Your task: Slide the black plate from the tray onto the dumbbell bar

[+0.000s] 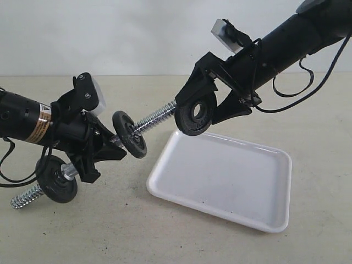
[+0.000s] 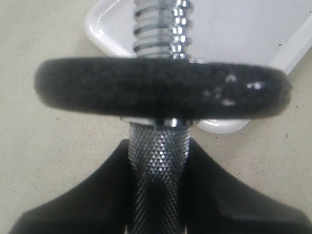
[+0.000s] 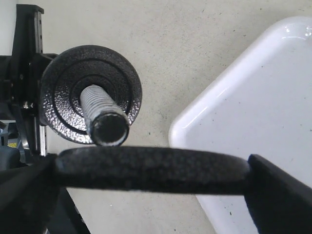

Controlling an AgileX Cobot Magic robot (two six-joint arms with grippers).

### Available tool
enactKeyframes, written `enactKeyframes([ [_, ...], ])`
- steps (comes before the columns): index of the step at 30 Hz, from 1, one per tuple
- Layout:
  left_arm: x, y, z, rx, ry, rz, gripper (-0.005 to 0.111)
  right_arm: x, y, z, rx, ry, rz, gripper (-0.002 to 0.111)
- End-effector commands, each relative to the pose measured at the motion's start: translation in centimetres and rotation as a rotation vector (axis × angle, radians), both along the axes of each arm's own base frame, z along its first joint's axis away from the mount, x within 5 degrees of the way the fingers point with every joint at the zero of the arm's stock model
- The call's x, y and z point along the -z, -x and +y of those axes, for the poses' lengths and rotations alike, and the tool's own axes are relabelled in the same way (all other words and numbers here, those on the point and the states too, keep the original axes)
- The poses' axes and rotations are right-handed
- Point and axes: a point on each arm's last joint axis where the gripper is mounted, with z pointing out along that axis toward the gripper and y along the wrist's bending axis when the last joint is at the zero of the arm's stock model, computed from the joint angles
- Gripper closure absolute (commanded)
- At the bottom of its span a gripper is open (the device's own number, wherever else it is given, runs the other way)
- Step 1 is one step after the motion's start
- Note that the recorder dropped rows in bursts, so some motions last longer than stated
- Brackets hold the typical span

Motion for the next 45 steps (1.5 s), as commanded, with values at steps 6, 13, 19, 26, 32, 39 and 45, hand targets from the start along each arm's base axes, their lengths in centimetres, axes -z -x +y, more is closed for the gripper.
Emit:
enactKeyframes([
  [6,-2.5,0.0,-0.6,-0.009,0.107,-0.024,0.102,-1.4,0.1,0.3,-0.001,-0.057,-0.016,0.107],
  [13,-1.1,0.4,0.3,-0.087,0.032,-0.011,0.102,-1.4,0.1,0.3,-0.001,-0.057,-0.016,0.107],
  [19,-1.3,0.8,-0.2,-0.007,0.068,-0.008,0.102,-1.4,0.1,0.3,-0.001,-0.057,-0.016,0.107],
  [26,-1.4,0.9,-0.4,0.010,0.083,-0.012,0.102,-1.4,0.1,0.3,0.004,-0.062,-0.012,0.107],
  [32,-1.6,1.2,-0.7,0.039,0.107,-0.005,0.102,-1.4,0.1,0.3,0.005,-0.064,-0.011,0.107],
  [39,-1.8,1.4,-1.0,0.071,0.148,-0.002,0.102,-1.4,0.1,0.3,0.004,-0.063,-0.012,0.107],
  [45,-1.8,1.4,-1.0,0.073,0.150,-0.002,0.102,-1.4,0.1,0.3,0.004,-0.063,-0.012,0.107],
])
